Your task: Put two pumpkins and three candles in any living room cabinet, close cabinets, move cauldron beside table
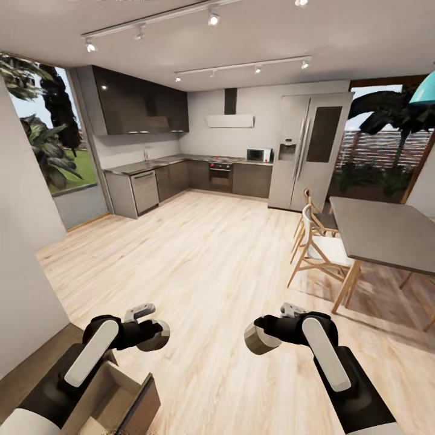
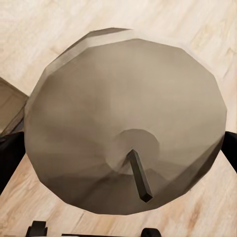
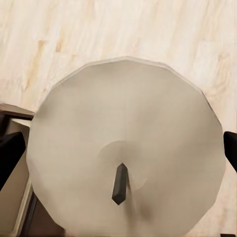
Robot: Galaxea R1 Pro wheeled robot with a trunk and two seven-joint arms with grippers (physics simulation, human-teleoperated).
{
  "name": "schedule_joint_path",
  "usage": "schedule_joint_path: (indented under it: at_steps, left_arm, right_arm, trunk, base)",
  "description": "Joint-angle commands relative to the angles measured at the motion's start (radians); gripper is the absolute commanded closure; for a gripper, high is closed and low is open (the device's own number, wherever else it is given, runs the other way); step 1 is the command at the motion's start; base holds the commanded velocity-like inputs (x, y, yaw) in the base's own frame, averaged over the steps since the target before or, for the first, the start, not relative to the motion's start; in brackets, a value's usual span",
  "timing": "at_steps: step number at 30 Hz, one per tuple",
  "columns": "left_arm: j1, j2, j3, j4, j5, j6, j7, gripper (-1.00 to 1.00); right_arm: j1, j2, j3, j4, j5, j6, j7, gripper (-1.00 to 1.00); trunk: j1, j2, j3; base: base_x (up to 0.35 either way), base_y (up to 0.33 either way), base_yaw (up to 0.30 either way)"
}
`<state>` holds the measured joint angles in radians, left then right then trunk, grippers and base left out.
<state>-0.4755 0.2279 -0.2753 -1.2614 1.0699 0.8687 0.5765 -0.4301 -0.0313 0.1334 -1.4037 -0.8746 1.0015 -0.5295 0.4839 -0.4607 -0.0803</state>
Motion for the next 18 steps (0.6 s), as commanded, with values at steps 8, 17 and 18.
schedule_joint_path:
  at_steps: [8,17,18]
  left_arm:
    - [-0.002,-0.001,-0.006,-0.001,0.01,0.0,0.011,1.0]
    - [-0.002,-0.003,-0.007,0.0,0.016,0.0,0.011,1.0]
    - [-0.002,-0.004,-0.007,0.0,0.017,0.0,0.011,1.0]
  right_arm:
    - [-0.001,0.0,0.003,-0.001,-0.012,0.0,-0.01,1.0]
    - [-0.001,-0.001,0.003,-0.001,-0.013,0.0,-0.011,1.0]
    - [-0.001,-0.001,0.003,-0.001,-0.013,0.001,-0.011,1.0]
  trunk:
    - [0.001,-0.002,-0.002]
    - [0.001,-0.002,-0.002]
    - [0.001,-0.002,-0.002]
  base:
    - [0.0,0.0,0.289]
    - [0.0,-0.031,0.29]
    - [0.0,-0.003,0.29]
